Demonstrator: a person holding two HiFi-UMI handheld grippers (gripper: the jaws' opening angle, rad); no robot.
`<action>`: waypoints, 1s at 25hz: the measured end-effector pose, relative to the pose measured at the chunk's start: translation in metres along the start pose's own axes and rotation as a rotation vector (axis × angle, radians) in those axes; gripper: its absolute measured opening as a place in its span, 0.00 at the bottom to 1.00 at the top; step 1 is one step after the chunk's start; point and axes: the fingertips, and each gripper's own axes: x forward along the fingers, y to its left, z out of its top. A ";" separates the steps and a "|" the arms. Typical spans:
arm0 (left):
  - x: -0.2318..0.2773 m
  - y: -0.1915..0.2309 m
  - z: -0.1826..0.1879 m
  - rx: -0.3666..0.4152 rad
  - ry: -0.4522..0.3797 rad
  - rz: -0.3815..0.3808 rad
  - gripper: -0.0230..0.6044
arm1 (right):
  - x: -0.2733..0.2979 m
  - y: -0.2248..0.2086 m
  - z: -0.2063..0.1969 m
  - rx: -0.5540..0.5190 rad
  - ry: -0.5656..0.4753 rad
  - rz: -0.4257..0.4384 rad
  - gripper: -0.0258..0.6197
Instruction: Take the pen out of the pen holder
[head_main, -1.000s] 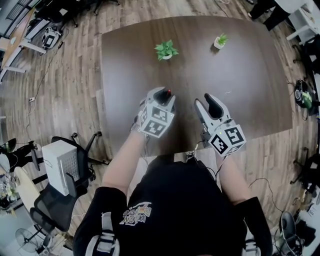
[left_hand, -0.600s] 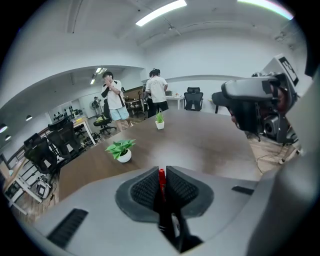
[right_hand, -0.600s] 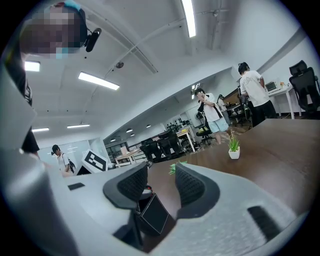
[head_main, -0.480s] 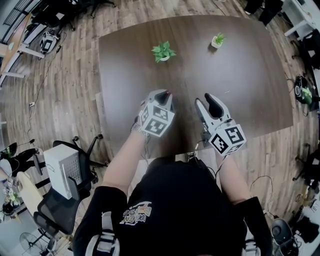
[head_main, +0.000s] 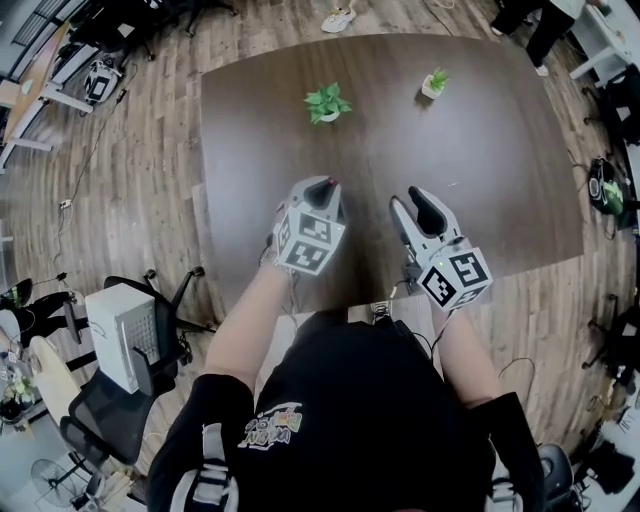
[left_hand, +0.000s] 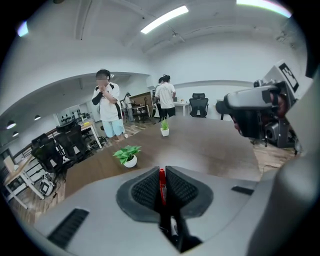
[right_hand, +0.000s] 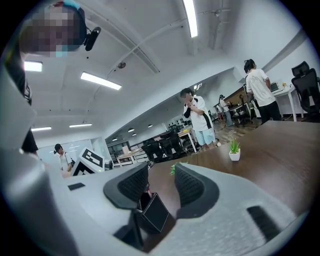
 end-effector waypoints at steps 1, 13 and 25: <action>-0.004 0.001 0.003 -0.003 -0.011 0.012 0.09 | -0.001 0.002 0.001 -0.004 -0.001 0.008 0.31; -0.073 -0.006 0.045 -0.024 -0.172 0.216 0.09 | -0.034 0.025 0.023 -0.084 -0.031 0.138 0.05; -0.172 -0.064 0.082 -0.124 -0.364 0.396 0.09 | -0.096 0.053 0.029 -0.171 -0.018 0.326 0.05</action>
